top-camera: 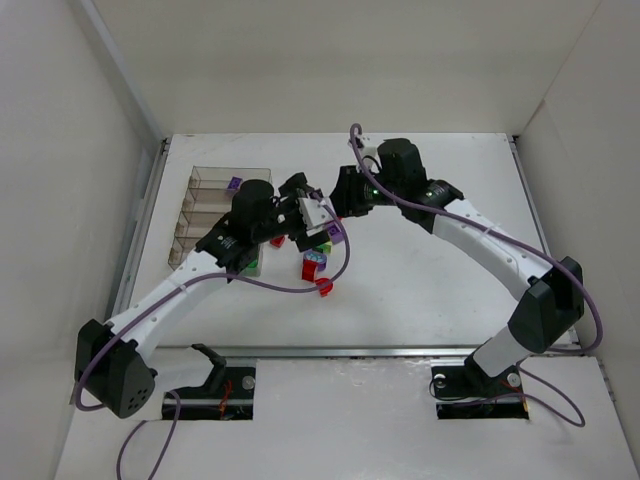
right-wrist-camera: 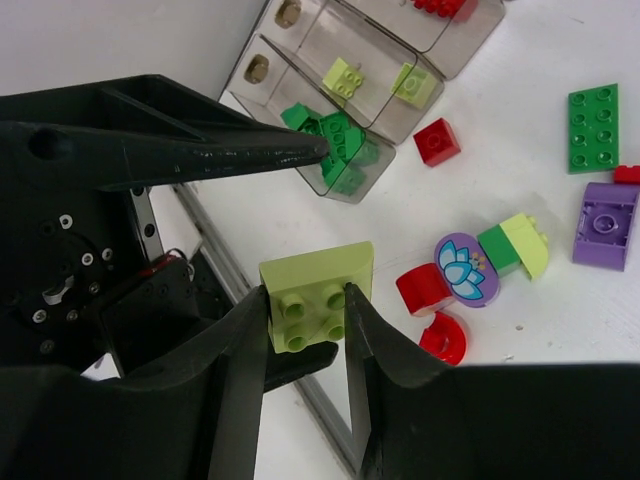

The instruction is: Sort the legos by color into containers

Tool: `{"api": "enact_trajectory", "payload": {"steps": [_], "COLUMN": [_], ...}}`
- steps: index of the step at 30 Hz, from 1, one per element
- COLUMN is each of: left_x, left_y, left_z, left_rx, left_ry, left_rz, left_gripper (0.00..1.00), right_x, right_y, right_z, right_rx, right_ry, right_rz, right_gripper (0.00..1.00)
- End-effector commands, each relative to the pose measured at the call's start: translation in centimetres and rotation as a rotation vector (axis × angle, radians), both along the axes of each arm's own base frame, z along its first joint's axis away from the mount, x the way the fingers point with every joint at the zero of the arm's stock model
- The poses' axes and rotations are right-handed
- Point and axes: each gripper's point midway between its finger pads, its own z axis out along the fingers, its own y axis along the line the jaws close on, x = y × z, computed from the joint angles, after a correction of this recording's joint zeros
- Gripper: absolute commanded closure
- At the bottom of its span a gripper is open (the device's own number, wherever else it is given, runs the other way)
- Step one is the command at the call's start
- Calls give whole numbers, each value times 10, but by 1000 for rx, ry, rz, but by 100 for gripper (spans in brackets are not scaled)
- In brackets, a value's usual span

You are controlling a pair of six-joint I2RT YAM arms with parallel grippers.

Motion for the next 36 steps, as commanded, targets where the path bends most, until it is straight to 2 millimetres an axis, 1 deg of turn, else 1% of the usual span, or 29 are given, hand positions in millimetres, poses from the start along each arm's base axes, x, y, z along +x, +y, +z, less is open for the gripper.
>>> {"api": "enact_trajectory", "payload": {"steps": [1,2,3,5,6,7,8,10,14,15,16,17,18,19,20,22,23,24,25,26,27,28,29,30,31,32,33,34,36], "left_x": [2,0,-3,-8,-7,-7,-8,-9,-8,-7,-5,-3,1,3,6,20,25,38,43,42,45,51,51,52,55,54,57,58,64], "left_y": [-7,-8,-8,-9,-10,-10,-11,-11,-12,-11,-10,-9,-5,-2,4,22,35,60,77,94,108,130,145,156,176,187,195,206,212], "left_z": [18,15,12,7,4,3,4,3,6,5,7,3,1,0,-8,-15,-32,-43,-55,-72,-88,-93,-102,-107,-116,-122,-123,-128,-127], "left_rx": [-57,-46,-36,-28,-23,-27,-30,-37,-47,-48,-46,-45,-37,-42,-63,-99,-100,-152,-160,-146,-143,-187,-184,-198,-216,-237,-260,-273,-294], "left_ry": [-38,-33,-28,-4,4,12,14,25,23,28,27,43,53,64,134,220,306,404,459,539,601,656,695,719,741,761,752,750,725], "left_rz": [-6,-19,-34,-55,-55,-53,-61,-57,-55,-39,-30,-16,24,56,115,232,306,439,520,598,667,761,835,887,962,1031,1062,1091,1115], "left_gripper": [9,12,21,33,39,50,55,62,89,100,100,100,100,100,100,100,100,100,100,100,100,100,100,100,100,100,100,100,100], "right_x": [-8,-11,-11,-11,-11,-13,-11,-12,-12,-12,-11,-11,-7,-4,3,13,27,33,36,39,44,45,46,45,43,43,44,43,44], "right_y": [7,9,9,9,9,11,12,12,12,12,13,13,13,12,9,1,-9,-21,-30,-37,-44,-51,-54,-55,-56,-56,-57,-55,-54], "right_z": [38,38,38,38,38,40,36,36,36,36,31,33,30,22,23,12,6,1,2,-1,-7,-6,-12,-14,-17,-17,-24,-19,-24], "right_rx": [82,82,82,82,82,91,83,86,82,82,76,74,63,44,27,-22,-62,-75,-66,-70,-83,-81,-95,-106,-116,-124,-144,-134,-146], "right_ry": [-80,-79,-79,-79,-79,-84,-84,-82,-90,-90,-81,-77,-72,-58,-68,-33,-35,-16,16,24,33,31,35,35,45,34,40,37,36], "right_rz": [42,51,52,52,52,63,66,74,78,78,78,77,64,48,5,-79,-185,-253,-319,-358,-395,-409,-422,-418,-417,-411,-405,-396,-390], "right_gripper": [100,100,100,100,100,100,100,100,100,99,59,37,17,0,0,0,0,0,0,0,0,0,0,0,0,0,0,0,0]}}
